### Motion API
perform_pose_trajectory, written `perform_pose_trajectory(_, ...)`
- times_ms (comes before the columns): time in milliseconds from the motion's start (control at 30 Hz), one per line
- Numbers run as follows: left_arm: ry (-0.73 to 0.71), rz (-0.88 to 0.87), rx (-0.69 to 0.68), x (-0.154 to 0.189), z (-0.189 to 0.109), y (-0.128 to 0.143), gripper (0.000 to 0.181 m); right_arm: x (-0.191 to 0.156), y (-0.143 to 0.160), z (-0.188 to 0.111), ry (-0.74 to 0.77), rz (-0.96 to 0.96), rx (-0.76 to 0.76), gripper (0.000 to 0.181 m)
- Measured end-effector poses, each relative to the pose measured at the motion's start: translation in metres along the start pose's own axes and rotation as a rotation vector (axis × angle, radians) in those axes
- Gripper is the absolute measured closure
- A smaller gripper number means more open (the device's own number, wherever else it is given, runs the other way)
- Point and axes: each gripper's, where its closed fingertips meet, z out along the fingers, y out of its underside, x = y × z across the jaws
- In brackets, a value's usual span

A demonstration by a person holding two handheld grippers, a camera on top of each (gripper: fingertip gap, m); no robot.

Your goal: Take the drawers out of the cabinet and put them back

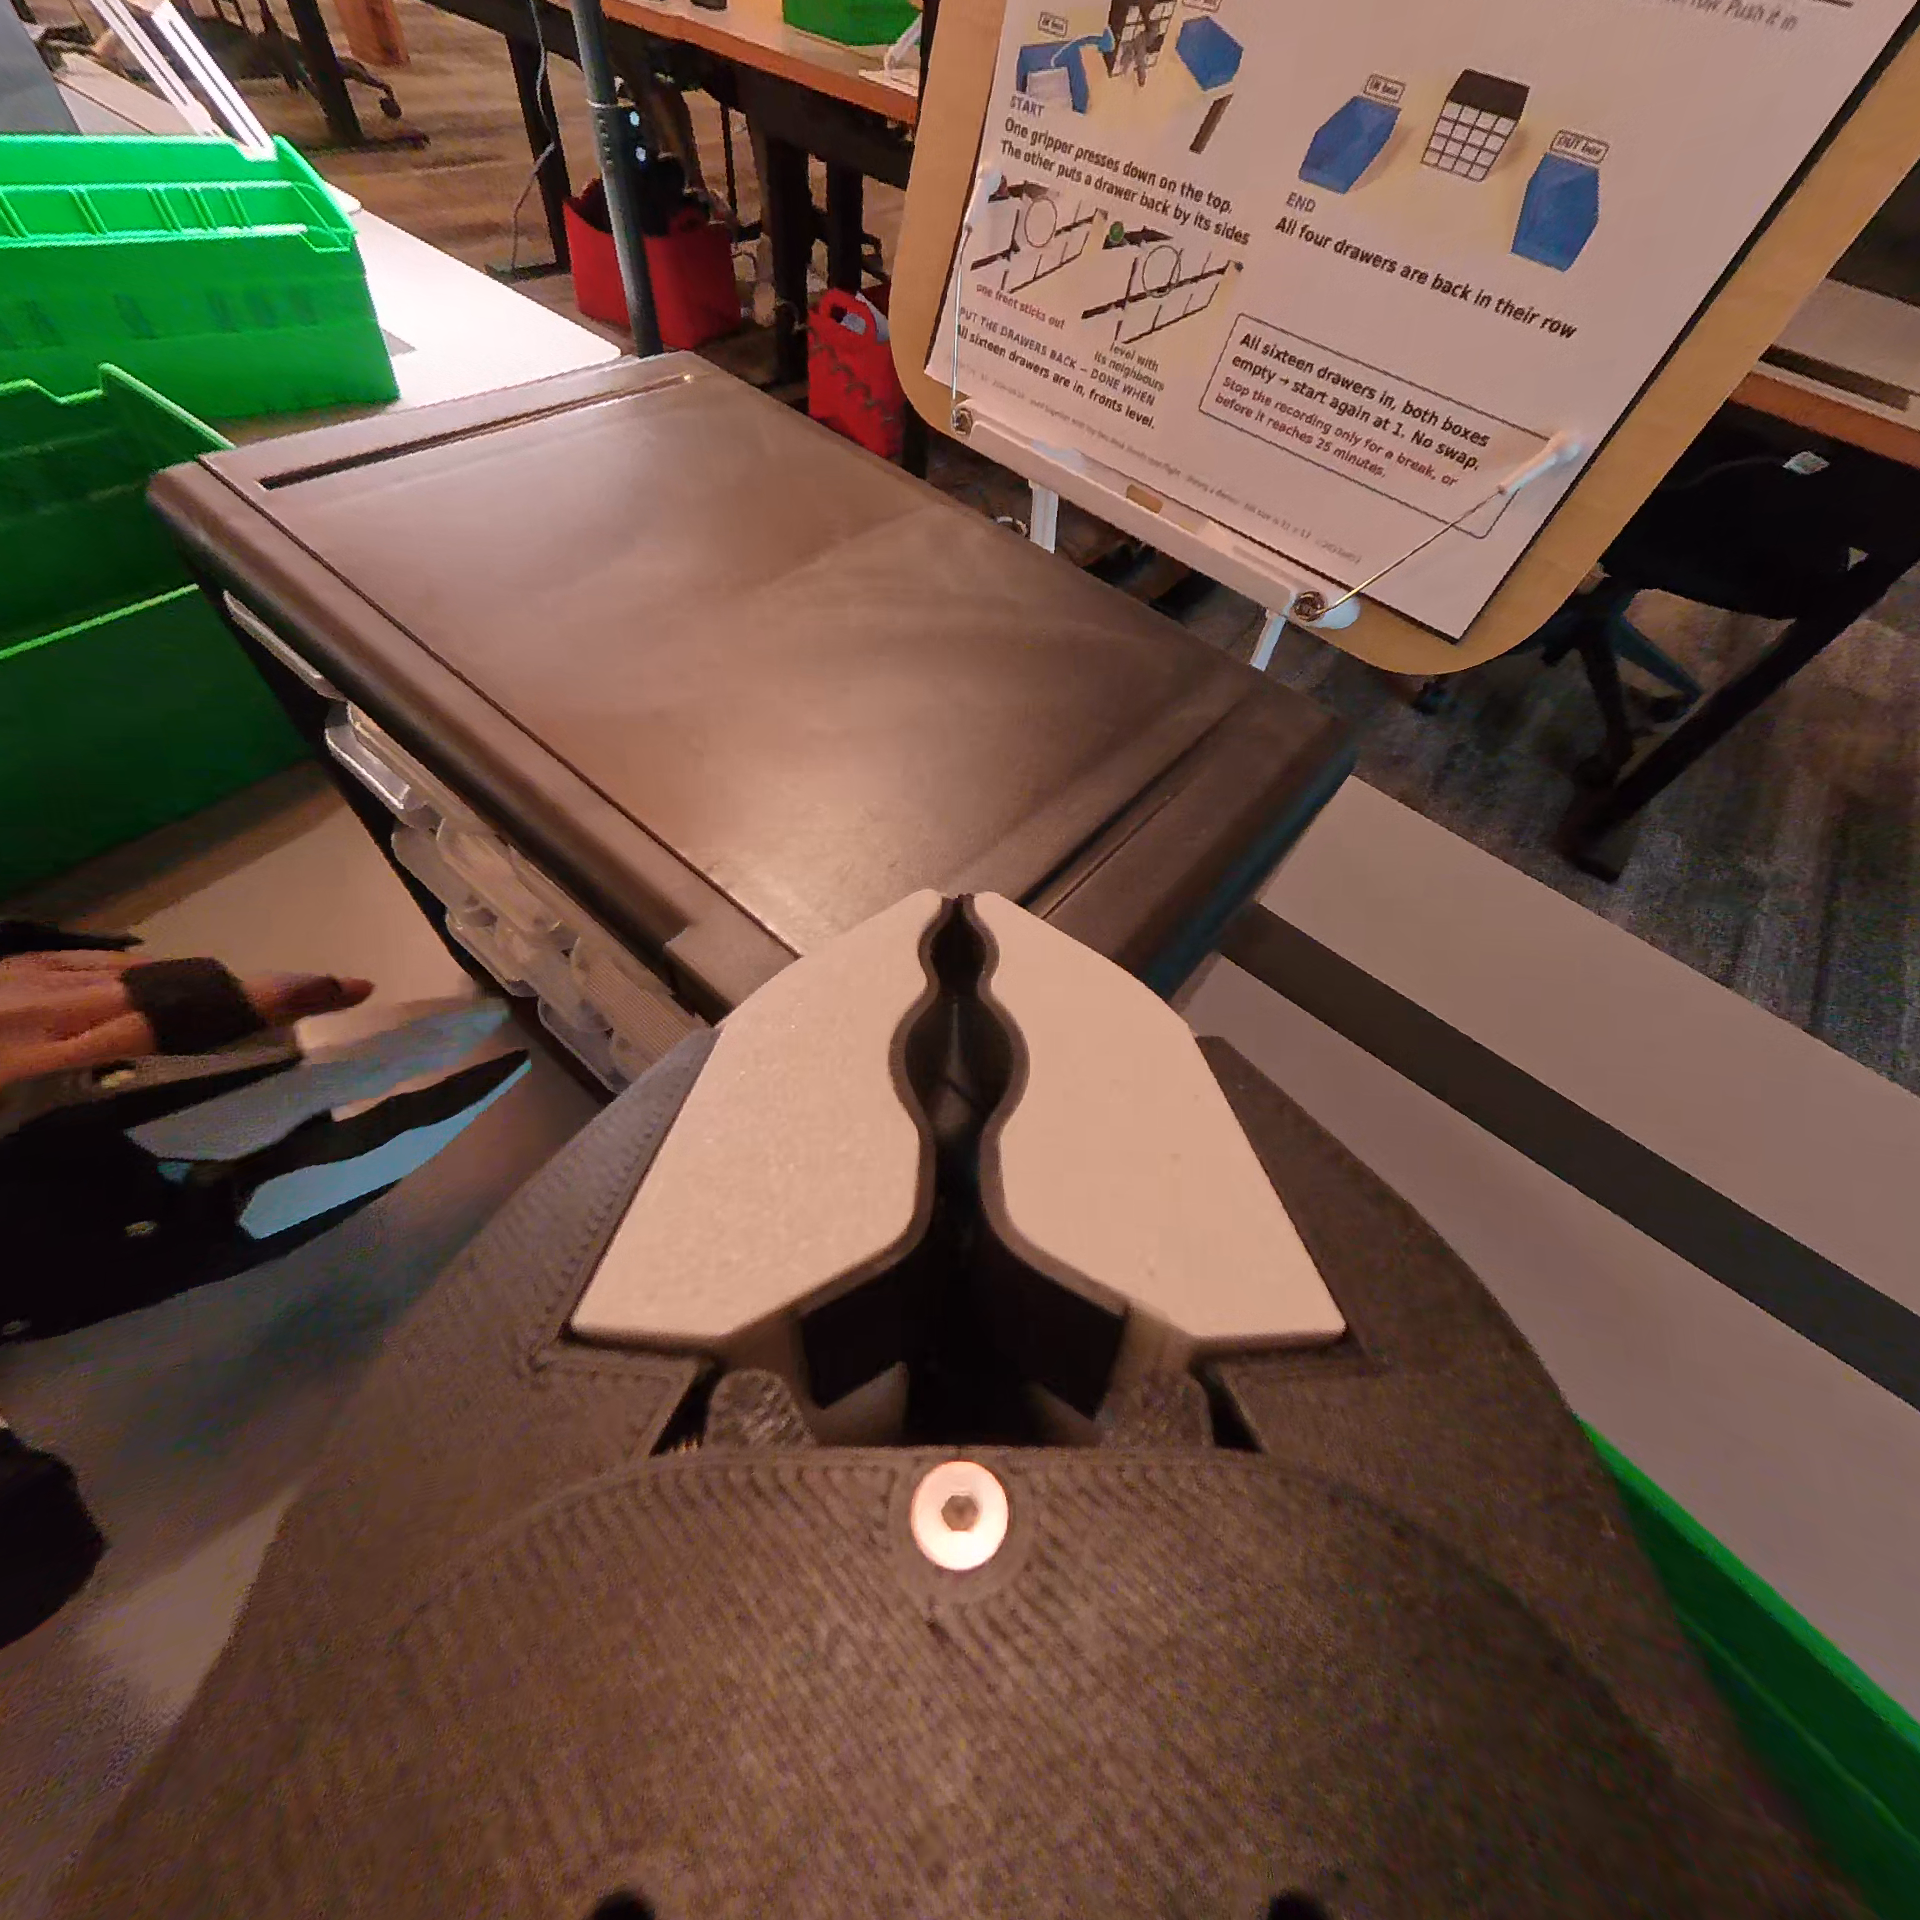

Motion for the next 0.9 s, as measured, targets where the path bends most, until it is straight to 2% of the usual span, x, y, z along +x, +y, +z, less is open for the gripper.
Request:
perform_pose_trajectory(33, -0.005, 0.016, -0.002, 0.002, 0.003, -0.001, 0.17, 0.0, 0.0, 0.0, 0.0, 0.001, 0.002, 0.18)
perform_pose_trajectory(100, 0.002, 0.057, -0.008, 0.008, 0.007, -0.001, 0.171, 0.0, 0.0, 0.0, 0.006, -0.003, 0.0, 0.18)
perform_pose_trajectory(233, -0.015, 0.067, -0.014, 0.012, 0.009, -0.001, 0.154, 0.0, 0.001, 0.0, 0.024, -0.022, -0.023, 0.18)
perform_pose_trajectory(333, -0.01, 0.063, -0.044, 0.013, 0.014, 0.005, 0.151, 0.0, 0.001, 0.0, 0.027, -0.024, -0.027, 0.18)
perform_pose_trajectory(533, -0.052, 0.112, -0.038, 0.01, 0.016, 0.008, 0.159, 0.0, 0.001, 0.0, 0.04, -0.029, -0.022, 0.18)
perform_pose_trajectory(667, -0.033, 0.127, -0.038, 0.012, 0.006, 0.005, 0.171, 0.0, 0.001, 0.0, 0.04, -0.031, -0.024, 0.18)
perform_pose_trajectory(800, 0.018, 0.079, -0.005, 0.016, -0.022, -0.002, 0.17, 0.0, 0.001, 0.0, 0.04, -0.032, -0.022, 0.18)
perform_pose_trajectory(833, 0.033, 0.047, 0.002, 0.016, -0.029, -0.003, 0.168, 0.0, 0.001, 0.0, 0.041, -0.034, -0.024, 0.18)
perform_pose_trajectory(900, 0.076, -0.043, 0.009, 0.016, -0.035, -0.004, 0.131, 0.0, 0.001, 0.0, 0.041, -0.032, -0.024, 0.18)
